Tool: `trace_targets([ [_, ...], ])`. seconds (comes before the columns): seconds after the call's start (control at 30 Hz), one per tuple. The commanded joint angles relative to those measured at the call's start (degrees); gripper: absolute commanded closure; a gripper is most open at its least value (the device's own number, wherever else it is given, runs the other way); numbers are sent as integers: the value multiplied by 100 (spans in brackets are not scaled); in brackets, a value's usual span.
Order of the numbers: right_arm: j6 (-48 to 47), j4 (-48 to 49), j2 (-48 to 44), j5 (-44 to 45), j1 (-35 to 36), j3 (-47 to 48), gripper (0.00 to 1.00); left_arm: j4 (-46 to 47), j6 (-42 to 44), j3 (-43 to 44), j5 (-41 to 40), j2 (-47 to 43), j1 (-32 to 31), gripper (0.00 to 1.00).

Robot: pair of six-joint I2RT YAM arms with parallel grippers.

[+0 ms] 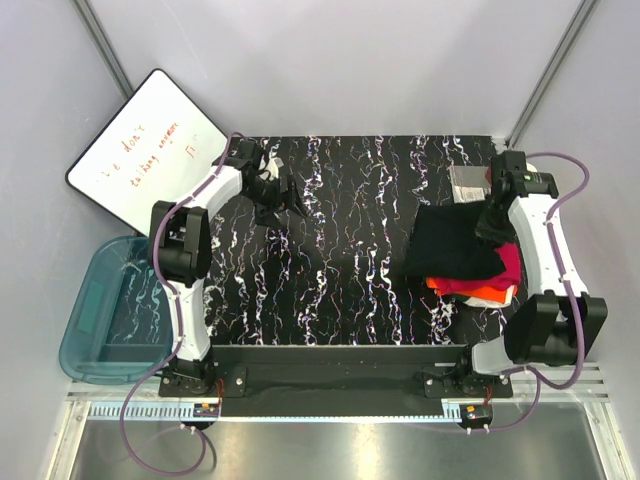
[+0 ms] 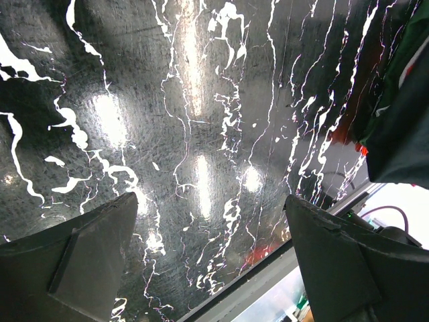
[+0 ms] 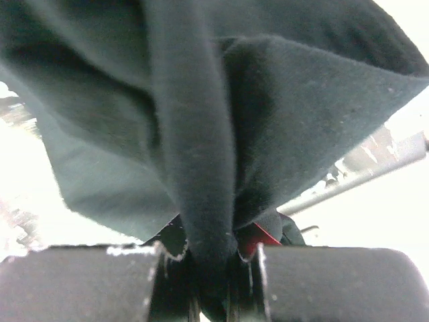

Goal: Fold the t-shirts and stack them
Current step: Put the neatly folded tshirt into the corner of the board with the right arm

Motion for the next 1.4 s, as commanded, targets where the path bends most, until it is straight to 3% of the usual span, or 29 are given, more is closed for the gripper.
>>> trace_targets([
  [0.0, 3, -181, 414, 724, -452, -440, 100, 36, 63, 207, 153, -6, -16, 4],
  [0.4, 285, -31, 1584, 1183, -857, 23, 100, 10, 63, 243, 170, -24, -25, 3],
  [0.7, -137, 127, 1031, 1306, -892, 542, 100, 1, 19, 286, 135, 38, -34, 3],
  [0.97, -67, 136, 1364, 1604, -1042, 412, 100, -51, 63, 322, 109, 64, -52, 3],
  [1.2, 399, 250, 2313, 2536, -1253, 51, 100, -60, 80, 304, 161, 82, -60, 2],
  [1.23, 460, 215, 2393, 2710, -1253, 86, 94, -60, 89, 304, 161, 82, -69, 2],
  [1.33, 680, 40, 2464, 2940, -1253, 270, 62, -69, 115, 295, 170, 47, -78, 2],
  [1.37, 663, 39, 2281, 2932, -1253, 314, 34, -69, 124, 269, 162, 29, -78, 2],
])
